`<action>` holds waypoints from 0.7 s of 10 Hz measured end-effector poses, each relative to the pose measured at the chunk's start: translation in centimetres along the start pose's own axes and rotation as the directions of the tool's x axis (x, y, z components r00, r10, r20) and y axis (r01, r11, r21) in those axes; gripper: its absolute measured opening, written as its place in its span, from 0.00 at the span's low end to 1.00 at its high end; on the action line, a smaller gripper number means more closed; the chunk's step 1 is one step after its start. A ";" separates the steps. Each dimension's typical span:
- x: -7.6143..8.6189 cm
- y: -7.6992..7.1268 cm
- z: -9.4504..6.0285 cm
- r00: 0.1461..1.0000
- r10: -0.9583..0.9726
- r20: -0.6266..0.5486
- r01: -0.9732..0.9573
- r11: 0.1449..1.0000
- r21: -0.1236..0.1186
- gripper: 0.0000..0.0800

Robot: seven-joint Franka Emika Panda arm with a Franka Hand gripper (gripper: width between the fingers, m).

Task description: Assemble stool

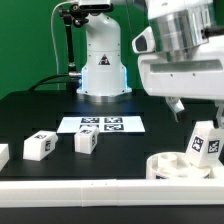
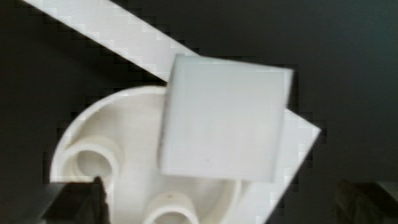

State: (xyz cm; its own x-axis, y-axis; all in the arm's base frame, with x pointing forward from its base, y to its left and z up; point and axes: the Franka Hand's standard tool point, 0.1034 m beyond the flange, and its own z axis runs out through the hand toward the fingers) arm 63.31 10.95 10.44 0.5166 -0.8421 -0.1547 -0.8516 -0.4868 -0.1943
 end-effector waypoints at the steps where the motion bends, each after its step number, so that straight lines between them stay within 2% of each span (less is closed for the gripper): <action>1: -0.1 0.2 0.1 1.000 -0.025 0.001 0.025 1.000 -0.003 0.81; 4: -0.1 0.2 0.3 0.974 -0.225 -0.003 0.225 0.974 -0.011 0.81; 6: -0.8 0.0 0.3 0.901 -0.434 -0.008 0.433 0.901 -0.034 0.81; 7: -0.9 -0.1 0.3 0.865 -0.501 -0.008 0.501 0.865 -0.036 0.81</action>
Offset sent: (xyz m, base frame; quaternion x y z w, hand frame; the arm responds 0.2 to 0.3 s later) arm 0.0000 0.0000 0.0000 0.0000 0.0000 -0.1296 0.9916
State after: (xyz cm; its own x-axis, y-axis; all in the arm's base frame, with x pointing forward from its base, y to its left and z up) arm 62.94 11.78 10.34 0.8733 -0.4862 -0.0292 -0.4809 -0.8511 -0.2107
